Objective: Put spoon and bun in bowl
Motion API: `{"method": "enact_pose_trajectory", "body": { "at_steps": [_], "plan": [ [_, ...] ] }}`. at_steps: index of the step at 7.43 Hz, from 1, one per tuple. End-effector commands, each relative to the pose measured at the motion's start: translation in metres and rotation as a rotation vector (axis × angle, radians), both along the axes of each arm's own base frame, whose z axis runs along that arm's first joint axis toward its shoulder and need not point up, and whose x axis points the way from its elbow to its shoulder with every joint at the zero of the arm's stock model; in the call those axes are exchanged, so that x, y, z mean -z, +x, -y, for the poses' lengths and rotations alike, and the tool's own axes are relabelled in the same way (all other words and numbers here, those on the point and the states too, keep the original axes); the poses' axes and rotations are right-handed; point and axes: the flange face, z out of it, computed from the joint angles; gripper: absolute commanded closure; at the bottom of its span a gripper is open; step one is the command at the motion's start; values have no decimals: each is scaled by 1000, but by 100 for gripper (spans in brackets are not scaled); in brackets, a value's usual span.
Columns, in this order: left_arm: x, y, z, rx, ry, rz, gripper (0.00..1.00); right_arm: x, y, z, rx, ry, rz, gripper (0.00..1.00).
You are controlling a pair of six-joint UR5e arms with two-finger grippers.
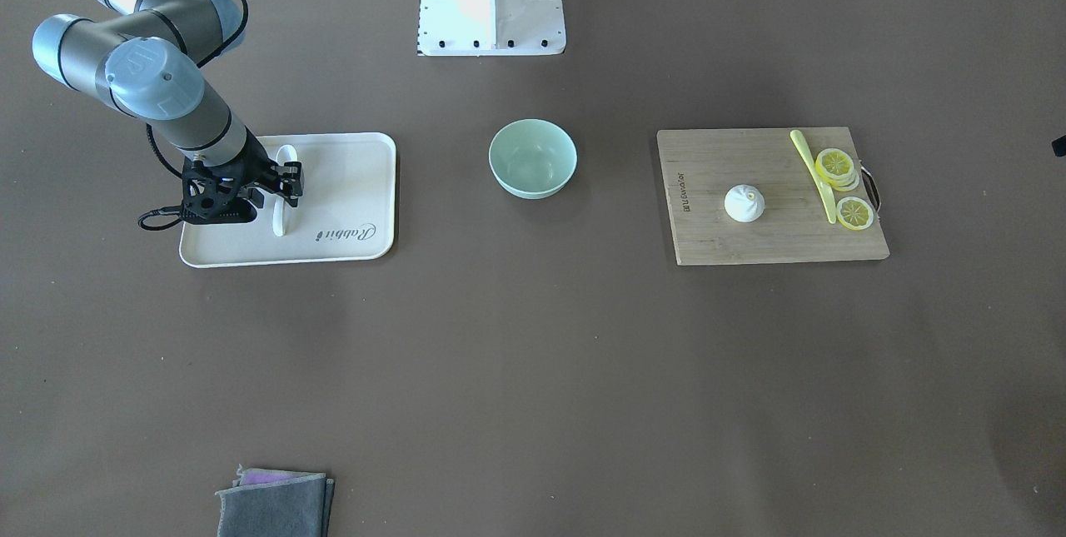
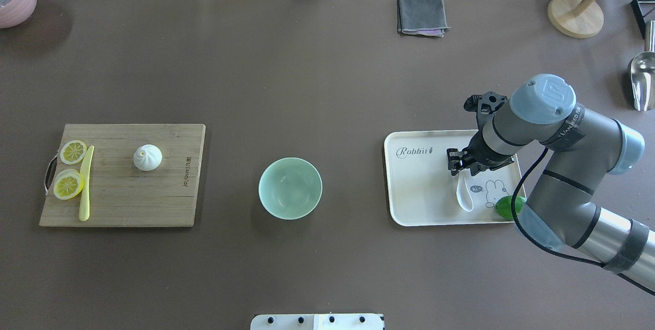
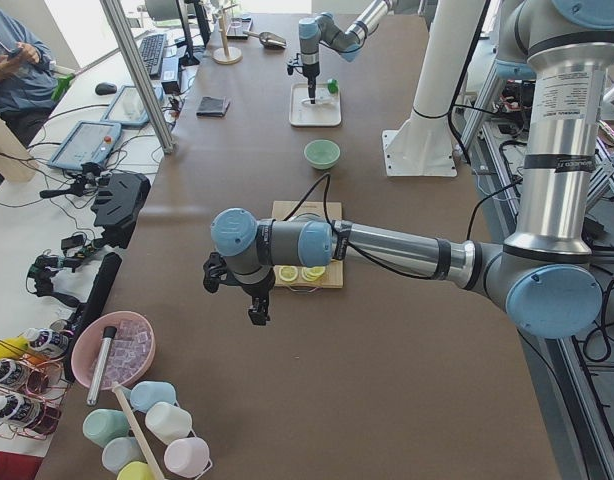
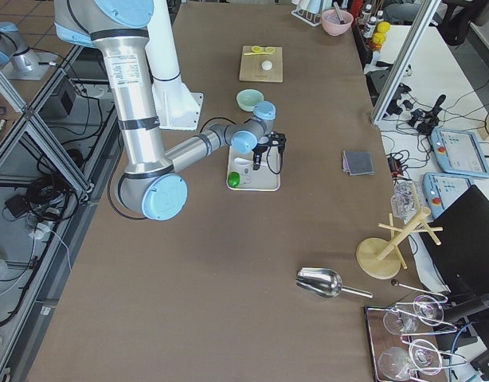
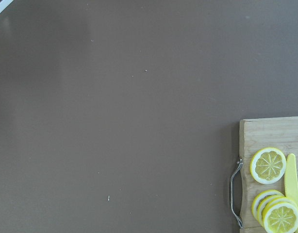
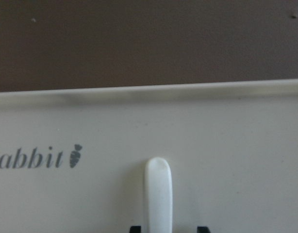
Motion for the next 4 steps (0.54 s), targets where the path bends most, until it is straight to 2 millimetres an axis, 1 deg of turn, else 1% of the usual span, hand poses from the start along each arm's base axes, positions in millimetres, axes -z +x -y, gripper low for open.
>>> {"method": "enact_pose_trajectory", "body": {
  "at_steps": [1, 2, 3, 4],
  "plan": [
    [-1, 0, 0, 0, -2, -1, 2, 0, 1, 1, -3, -3, 1, 100],
    [-5, 0, 0, 1, -11, -2, 2, 0, 4, 4, -8, -5, 2, 100],
    [-2, 13, 1, 0, -33, -1, 2, 8, 7, 9, -18, -1, 15, 100],
    [15, 32, 11, 16, -43, 1, 2, 26, 1, 14, -73, -42, 33, 100]
  ]
}}
